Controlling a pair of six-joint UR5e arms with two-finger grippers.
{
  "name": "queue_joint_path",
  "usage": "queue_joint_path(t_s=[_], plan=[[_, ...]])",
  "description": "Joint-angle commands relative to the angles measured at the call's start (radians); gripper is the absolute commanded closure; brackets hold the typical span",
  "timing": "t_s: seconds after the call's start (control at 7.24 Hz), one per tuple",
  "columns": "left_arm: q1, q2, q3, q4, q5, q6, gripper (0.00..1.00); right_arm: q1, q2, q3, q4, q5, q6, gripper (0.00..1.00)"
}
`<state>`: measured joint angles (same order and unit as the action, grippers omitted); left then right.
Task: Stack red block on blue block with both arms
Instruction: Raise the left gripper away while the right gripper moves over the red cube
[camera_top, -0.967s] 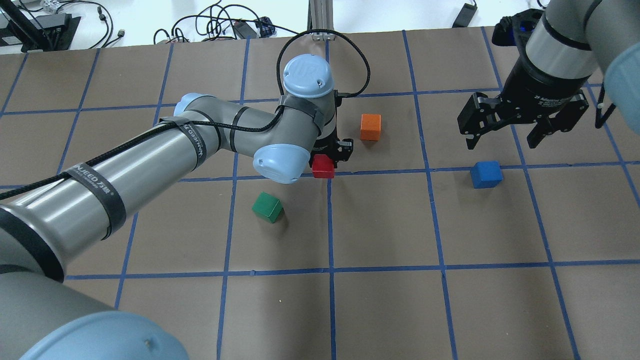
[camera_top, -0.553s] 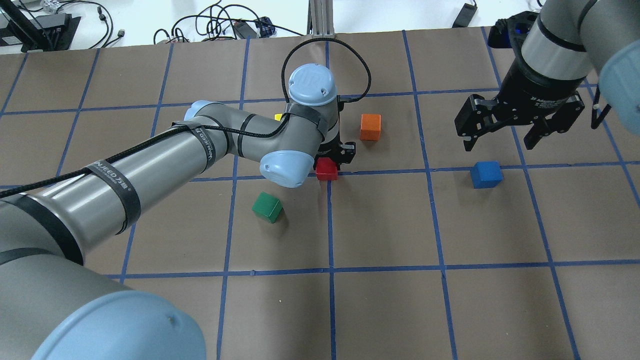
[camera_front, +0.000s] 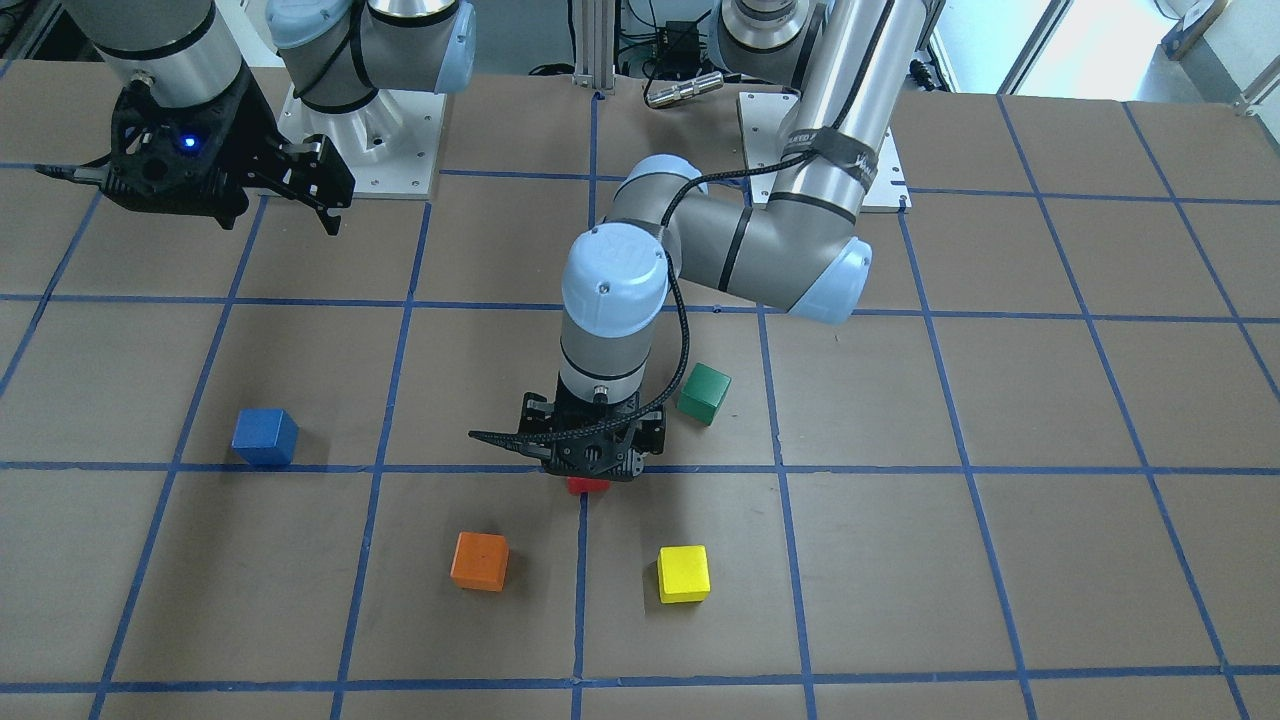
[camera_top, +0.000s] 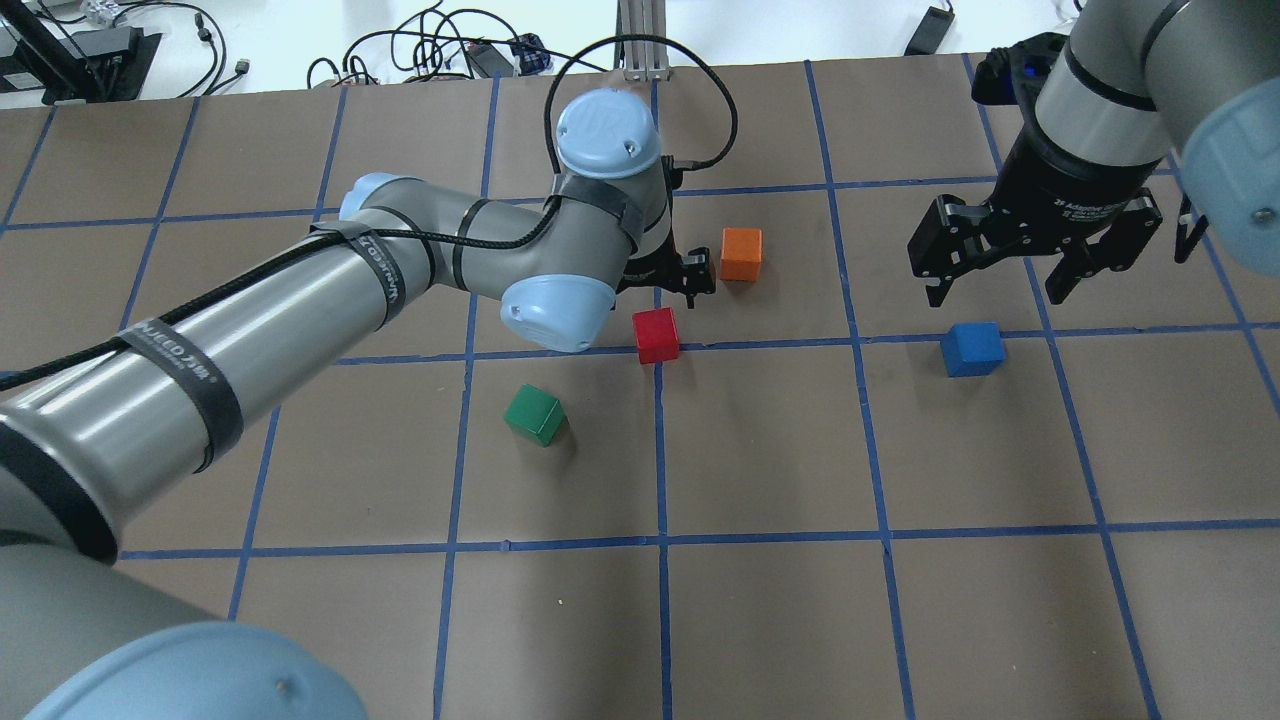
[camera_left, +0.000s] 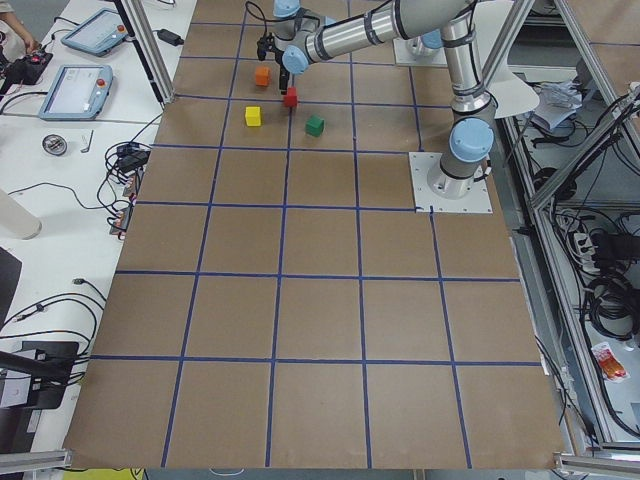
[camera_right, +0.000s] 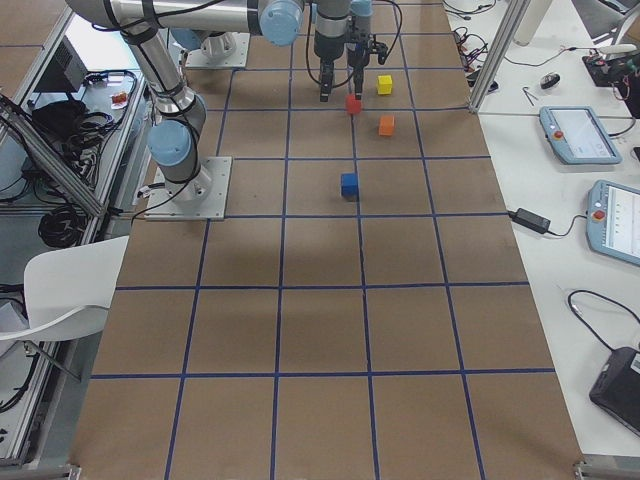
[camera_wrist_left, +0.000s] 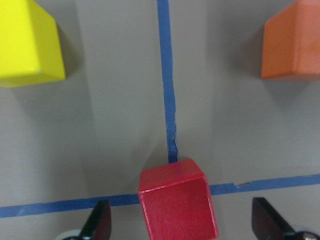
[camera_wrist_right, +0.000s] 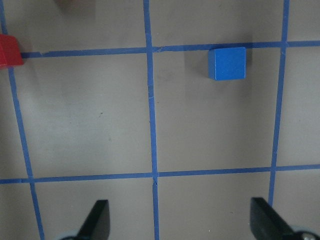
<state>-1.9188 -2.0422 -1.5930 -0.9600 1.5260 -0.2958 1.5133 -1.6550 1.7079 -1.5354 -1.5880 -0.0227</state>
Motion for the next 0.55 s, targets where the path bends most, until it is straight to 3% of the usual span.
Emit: queue_joint_path(t_s=[0.0, 0.14, 0.41], plan=[[0.099, 0.145, 0.054, -0.234, 0.005, 0.191, 0.0, 0.001, 0.058, 0.044, -0.143, 0.006, -0.002, 0.0], [0.209, 0.231, 0.039, -0.367, 0.029, 0.375, 0.0, 0.014, 0.12, 0.036, -0.22, 0.016, -0.002, 0.0], [0.32, 0.391, 0.036, -0.492, 0.037, 0.446, 0.0, 0.111, 0.217, 0.033, -0.38, 0.013, 0.001, 0.0]])
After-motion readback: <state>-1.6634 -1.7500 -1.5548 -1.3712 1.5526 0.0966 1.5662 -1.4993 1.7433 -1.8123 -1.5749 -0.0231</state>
